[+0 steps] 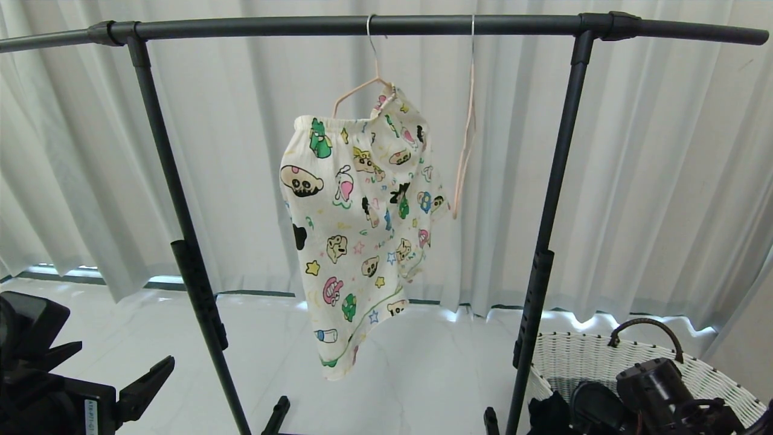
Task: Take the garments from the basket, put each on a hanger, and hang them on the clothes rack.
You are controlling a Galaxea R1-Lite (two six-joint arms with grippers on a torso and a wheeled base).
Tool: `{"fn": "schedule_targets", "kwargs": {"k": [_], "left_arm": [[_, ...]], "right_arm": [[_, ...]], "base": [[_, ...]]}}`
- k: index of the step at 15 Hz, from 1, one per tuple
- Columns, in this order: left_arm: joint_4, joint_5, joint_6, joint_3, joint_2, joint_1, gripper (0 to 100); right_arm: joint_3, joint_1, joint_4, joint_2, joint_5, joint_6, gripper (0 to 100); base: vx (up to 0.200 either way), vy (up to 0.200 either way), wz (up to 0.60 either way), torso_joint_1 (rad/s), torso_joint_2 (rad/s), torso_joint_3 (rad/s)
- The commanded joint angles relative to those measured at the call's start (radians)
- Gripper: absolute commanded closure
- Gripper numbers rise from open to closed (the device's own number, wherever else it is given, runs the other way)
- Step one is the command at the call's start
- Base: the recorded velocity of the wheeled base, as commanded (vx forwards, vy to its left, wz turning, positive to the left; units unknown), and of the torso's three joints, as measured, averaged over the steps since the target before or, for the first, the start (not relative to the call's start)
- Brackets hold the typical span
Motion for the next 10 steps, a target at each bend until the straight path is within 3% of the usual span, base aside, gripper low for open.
{"fn": "schedule_targets", "kwargs": {"k": [1, 3, 8, 9, 10], "left_arm": [[0.0, 0.002, -0.001, 0.0, -0.009, 0.0, 0], [0.0, 0.002, -0.001, 0.003, -0.017, 0.0, 0], [0.0, 0.002, -0.001, 0.003, -0.023, 0.0, 0], [-0.001, 0.002, -0.001, 0.003, -0.024, 0.0, 0], [0.0, 0.002, -0.001, 0.003, -0.023, 0.0, 0]], "right_arm": [[-0.024, -0.026, 0.0, 0.035, -0.006, 0.0, 0], [-0.036, -0.043, -0.002, 0.038, -0.041, 0.0, 0], [-0.071, -0.092, -0.003, 0.038, -0.043, 0.009, 0], [-0.074, -0.093, -0.003, 0.038, -0.043, 0.012, 100], [-0.076, -0.093, -0.005, 0.038, -0.043, 0.017, 100]], "base": [[0.0, 0.0, 0.0, 0.0, 0.0, 0.0], [0.0, 0.0, 0.0, 0.0, 0.0, 0.0], [0.0, 0.0, 0.0, 0.0, 0.0, 0.0], [0.0, 0.0, 0.0, 0.0, 0.0, 0.0], [0.0, 0.0, 0.0, 0.0, 0.0, 0.0]]}}
